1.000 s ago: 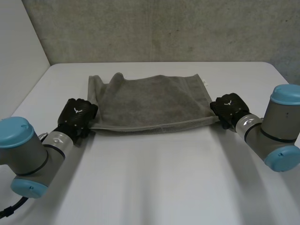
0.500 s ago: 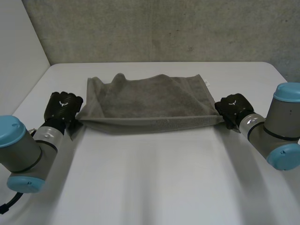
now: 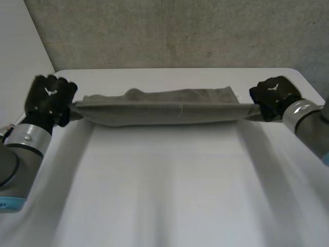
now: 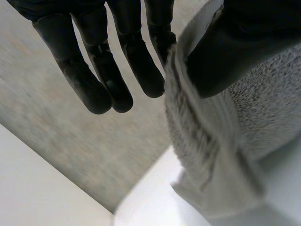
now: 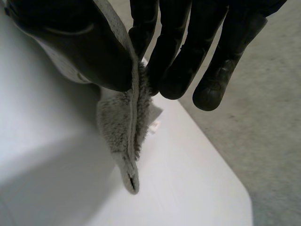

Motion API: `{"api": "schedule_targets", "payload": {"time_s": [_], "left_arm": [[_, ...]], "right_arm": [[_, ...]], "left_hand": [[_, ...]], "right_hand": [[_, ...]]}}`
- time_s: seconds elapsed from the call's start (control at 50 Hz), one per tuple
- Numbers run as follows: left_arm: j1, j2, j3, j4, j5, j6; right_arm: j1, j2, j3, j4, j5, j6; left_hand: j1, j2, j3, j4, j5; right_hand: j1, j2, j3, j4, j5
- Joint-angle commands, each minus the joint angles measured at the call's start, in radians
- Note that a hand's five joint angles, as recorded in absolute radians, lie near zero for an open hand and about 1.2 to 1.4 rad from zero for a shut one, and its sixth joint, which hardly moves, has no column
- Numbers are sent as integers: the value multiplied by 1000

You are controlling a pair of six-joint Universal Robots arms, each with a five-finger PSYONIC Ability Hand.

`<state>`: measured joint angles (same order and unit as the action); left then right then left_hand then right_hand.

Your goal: Fold the towel.

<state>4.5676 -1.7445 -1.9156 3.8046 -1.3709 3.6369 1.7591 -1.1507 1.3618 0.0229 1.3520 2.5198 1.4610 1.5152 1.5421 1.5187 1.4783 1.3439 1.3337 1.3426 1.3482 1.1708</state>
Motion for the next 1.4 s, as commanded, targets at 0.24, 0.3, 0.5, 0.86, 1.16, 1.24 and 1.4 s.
{"api": "schedule_targets", "payload": {"time_s": [0.24,0.3,0.5,0.86,1.16,1.24,1.4], "left_arm": [[25,299,52,-187,116,-1],[28,295,73,-235,144,-1],[34,226,101,-277,154,0],[28,-167,431,-286,133,14],[-30,-95,730,-293,-25,-285],[-30,-63,627,-287,-8,-311],[1,5,336,-243,82,-308]], "right_arm": [[-83,-316,-96,181,-93,-9],[-81,-320,-144,232,-116,-9],[-69,-221,-181,302,-100,-108],[-40,130,-517,257,4,-115],[37,-32,-507,-38,-4,189],[39,-53,-393,0,-40,159],[11,-86,-215,14,-59,91]], "left_hand": [[-65,-119,-146,-122,-257],[-65,-119,-146,-122,-257],[-65,-119,-146,-122,-257],[-65,-119,-146,-122,-257],[-65,-119,-146,-122,-257],[-65,-119,-146,-122,-257],[-65,-119,-146,-122,-257]], "right_hand": [[52,63,54,48,51],[52,63,54,48,51],[52,63,54,48,51],[52,63,54,48,51],[52,63,54,48,51],[52,63,54,48,51],[52,63,54,48,51]]}}
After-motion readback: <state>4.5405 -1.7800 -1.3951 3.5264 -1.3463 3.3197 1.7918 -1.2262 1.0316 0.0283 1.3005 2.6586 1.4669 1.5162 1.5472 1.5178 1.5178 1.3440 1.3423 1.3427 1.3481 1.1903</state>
